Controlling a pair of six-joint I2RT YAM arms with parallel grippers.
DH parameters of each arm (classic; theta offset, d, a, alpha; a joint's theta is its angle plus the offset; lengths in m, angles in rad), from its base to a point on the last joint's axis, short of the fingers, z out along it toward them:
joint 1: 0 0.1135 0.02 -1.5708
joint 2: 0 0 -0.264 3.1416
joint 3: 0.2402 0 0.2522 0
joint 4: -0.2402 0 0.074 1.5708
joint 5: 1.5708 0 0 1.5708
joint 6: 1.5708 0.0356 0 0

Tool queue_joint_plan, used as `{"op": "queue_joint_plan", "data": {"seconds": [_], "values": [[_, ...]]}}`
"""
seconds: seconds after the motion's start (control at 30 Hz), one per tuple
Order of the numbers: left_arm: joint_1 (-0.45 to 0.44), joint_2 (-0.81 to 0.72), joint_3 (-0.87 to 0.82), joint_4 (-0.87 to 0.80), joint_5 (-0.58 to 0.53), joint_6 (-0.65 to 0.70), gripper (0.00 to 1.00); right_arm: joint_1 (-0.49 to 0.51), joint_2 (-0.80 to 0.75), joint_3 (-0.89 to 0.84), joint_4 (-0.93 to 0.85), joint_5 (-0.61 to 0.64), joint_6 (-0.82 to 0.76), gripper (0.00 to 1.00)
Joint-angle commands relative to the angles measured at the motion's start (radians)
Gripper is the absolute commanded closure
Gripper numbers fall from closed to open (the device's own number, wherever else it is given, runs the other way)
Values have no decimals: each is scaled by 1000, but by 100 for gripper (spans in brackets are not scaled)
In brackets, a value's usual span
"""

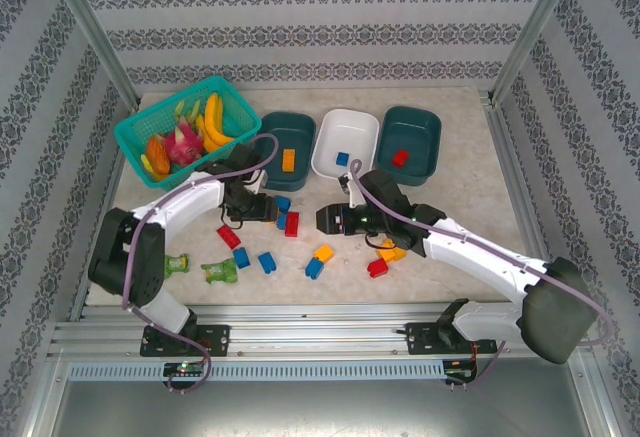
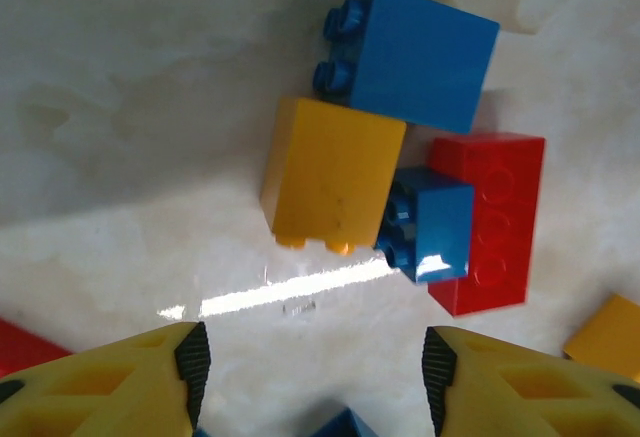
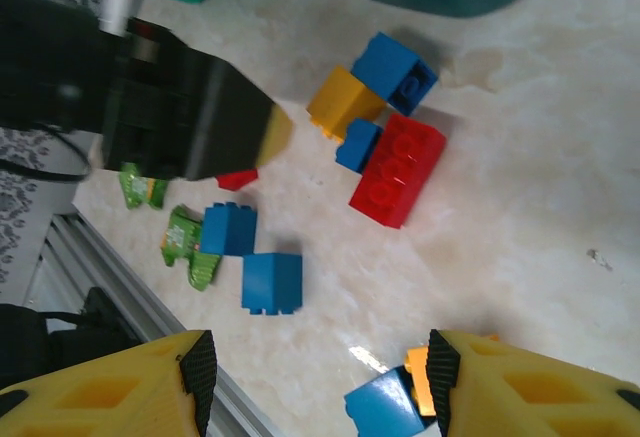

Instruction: Sort the legos into containers by color

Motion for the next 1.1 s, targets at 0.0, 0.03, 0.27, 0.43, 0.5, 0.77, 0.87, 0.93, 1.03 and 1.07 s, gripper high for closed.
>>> {"op": "queue_joint_plan", "data": {"seconds": [0.0,0.03,0.27,0.43,0.5,0.77,0.87,0.93,1.03,1.07], "values": [[4,33,38,44,-5,49,37,6,-42,-29,32,30,25,40],[3,42,41,47,-4,50,36,6,-47,-33,29,34,27,40],[-3,114,85,53,-15,64,37,5,-64,-47,14,46,37,40],[-6,152,106,52,-14,64,41,3,-50,-36,11,44,40,40],[-7,159,108,52,-12,66,41,4,-45,-34,10,44,42,40],[-19,191,123,46,-18,79,43,2,-26,-25,1,45,43,40],[-21,210,133,43,-33,83,48,0,-21,-20,0,44,43,40],[-25,220,141,36,-42,84,52,0,-20,-17,-2,42,43,40],[-31,222,146,32,-59,88,53,-2,-17,-13,-3,40,43,40],[-33,219,146,29,-67,90,54,-3,-17,-13,-3,40,43,40]]}}
